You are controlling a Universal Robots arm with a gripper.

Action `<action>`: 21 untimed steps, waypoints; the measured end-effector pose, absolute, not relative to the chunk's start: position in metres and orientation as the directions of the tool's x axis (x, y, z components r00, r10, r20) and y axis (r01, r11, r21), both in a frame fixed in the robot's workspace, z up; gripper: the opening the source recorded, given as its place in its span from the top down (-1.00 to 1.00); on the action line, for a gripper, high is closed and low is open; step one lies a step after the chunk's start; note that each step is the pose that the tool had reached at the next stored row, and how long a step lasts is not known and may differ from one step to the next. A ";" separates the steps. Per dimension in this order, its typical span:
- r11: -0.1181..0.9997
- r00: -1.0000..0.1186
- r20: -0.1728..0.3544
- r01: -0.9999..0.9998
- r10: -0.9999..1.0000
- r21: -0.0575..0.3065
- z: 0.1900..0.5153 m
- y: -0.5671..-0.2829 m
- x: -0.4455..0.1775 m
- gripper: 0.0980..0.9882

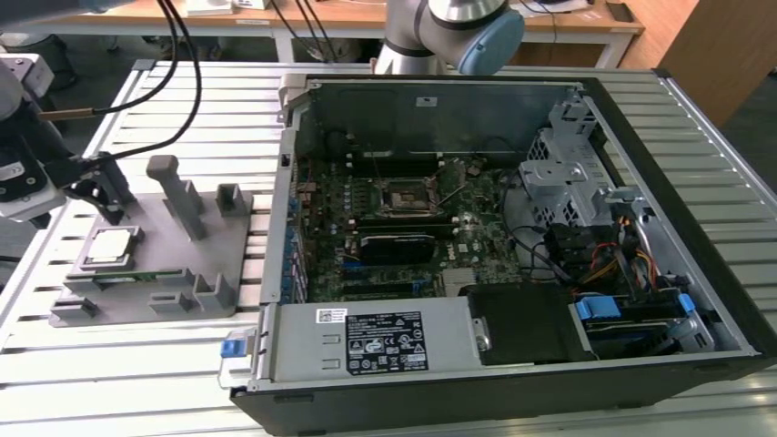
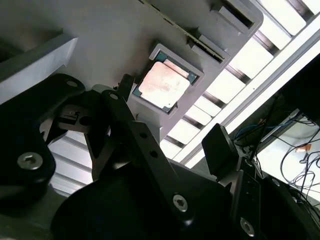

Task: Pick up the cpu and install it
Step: 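Pick up the cpu and move it towards the insertion slot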

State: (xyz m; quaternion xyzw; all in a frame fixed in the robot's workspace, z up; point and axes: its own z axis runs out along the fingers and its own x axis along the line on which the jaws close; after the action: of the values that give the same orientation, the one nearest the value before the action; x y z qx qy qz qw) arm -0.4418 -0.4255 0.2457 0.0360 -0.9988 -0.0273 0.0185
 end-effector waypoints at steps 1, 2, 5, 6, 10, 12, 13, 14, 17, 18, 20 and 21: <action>0.996 -0.997 0.035 -0.071 -0.073 0.058 0.245 -0.426 -0.442 -0.62; 0.996 -0.997 0.034 -0.071 -0.073 0.061 0.244 -0.426 -0.442 -0.62; 0.995 -0.997 0.034 -0.071 -0.073 0.068 0.240 -0.426 -0.442 -0.62; 0.995 -0.997 0.034 -0.071 -0.073 0.068 0.239 -0.426 -0.442 -0.62; 0.995 -0.997 0.034 -0.071 -0.073 0.068 0.234 -0.426 -0.443 -0.62; 0.995 -0.997 0.034 -0.071 -0.073 0.068 0.231 -0.426 -0.443 -0.62; 0.995 -0.997 0.033 -0.071 -0.073 0.068 0.230 -0.426 -0.443 -0.62; 0.995 -0.997 0.033 -0.070 -0.073 0.068 0.229 -0.426 -0.443 -0.62; 0.996 -0.997 0.033 -0.063 -0.065 0.068 0.226 -0.426 -0.443 -0.62; 0.996 -0.997 0.033 -0.061 -0.064 0.068 0.225 -0.426 -0.443 -0.62; 0.996 -0.998 0.033 -0.059 -0.061 0.068 0.223 -0.426 -0.444 -0.62; 0.996 -0.998 0.033 -0.059 -0.061 0.068 0.222 -0.426 -0.444 -0.62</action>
State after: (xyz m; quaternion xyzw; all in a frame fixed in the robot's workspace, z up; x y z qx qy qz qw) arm -0.4438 -0.4259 0.2221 0.0300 -0.9988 -0.0337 0.0177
